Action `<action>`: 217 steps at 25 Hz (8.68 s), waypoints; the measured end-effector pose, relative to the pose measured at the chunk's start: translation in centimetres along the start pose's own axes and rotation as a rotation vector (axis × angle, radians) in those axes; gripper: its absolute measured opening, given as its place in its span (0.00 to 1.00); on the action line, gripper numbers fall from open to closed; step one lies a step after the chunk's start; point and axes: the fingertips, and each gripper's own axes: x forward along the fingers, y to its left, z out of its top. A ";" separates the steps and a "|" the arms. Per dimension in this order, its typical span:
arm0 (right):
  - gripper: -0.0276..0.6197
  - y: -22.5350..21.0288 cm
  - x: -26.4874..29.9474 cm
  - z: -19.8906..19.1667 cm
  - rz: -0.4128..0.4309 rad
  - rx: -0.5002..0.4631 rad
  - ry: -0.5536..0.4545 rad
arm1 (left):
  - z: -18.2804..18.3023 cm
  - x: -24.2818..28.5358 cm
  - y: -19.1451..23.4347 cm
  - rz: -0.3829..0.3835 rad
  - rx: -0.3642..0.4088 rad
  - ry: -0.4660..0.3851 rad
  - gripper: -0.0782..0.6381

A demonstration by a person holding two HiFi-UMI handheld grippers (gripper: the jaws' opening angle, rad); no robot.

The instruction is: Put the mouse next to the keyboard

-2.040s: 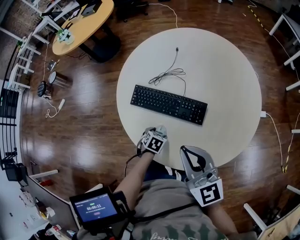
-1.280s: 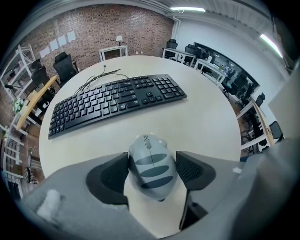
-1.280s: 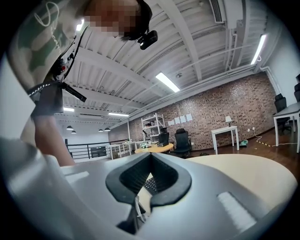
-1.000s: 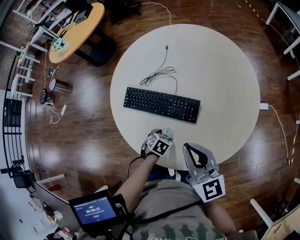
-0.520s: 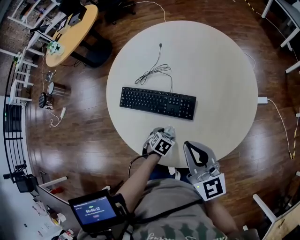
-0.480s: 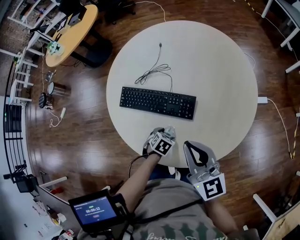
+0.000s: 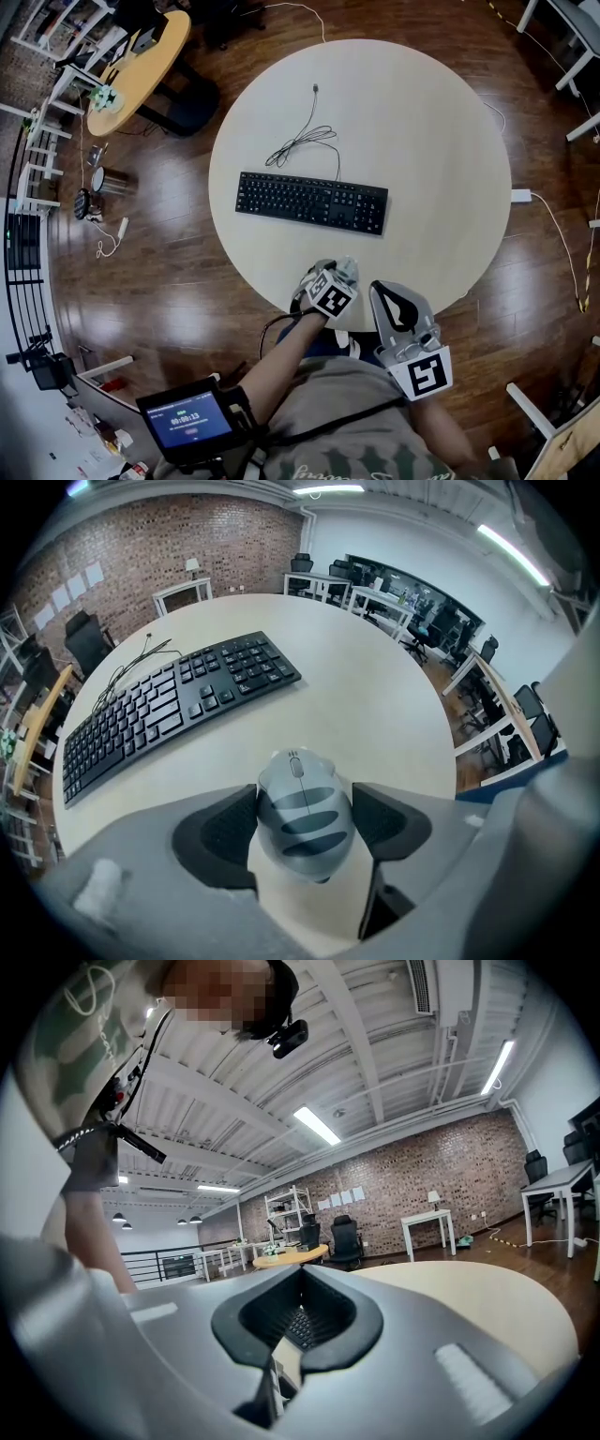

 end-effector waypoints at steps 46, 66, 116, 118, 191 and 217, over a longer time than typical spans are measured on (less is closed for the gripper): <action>0.05 -2.7 -2.2 -1.3 -0.027 -0.166 0.135 | -1.6 0.0 -3.1 -0.039 -0.044 -0.047 0.57; 0.05 -8.0 -3.7 -1.7 0.093 -0.165 0.118 | 0.2 1.3 -6.8 0.016 -0.153 -0.016 0.57; 0.05 -21.5 -12.0 -2.3 -0.103 -0.122 0.134 | 8.7 5.1 -13.6 0.018 -0.109 0.010 0.57; 0.05 -22.3 -12.3 -2.5 -0.124 -0.109 0.133 | 9.0 5.1 -13.5 0.020 -0.098 0.013 0.57; 0.05 -32.8 -16.8 -1.1 -0.365 -0.113 0.054 | 17.2 8.7 -18.0 -0.094 0.197 0.086 0.58; 0.05 -33.9 -18.1 -1.9 -0.440 -0.151 0.130 | 22.8 10.4 -18.0 -0.136 0.158 0.053 0.58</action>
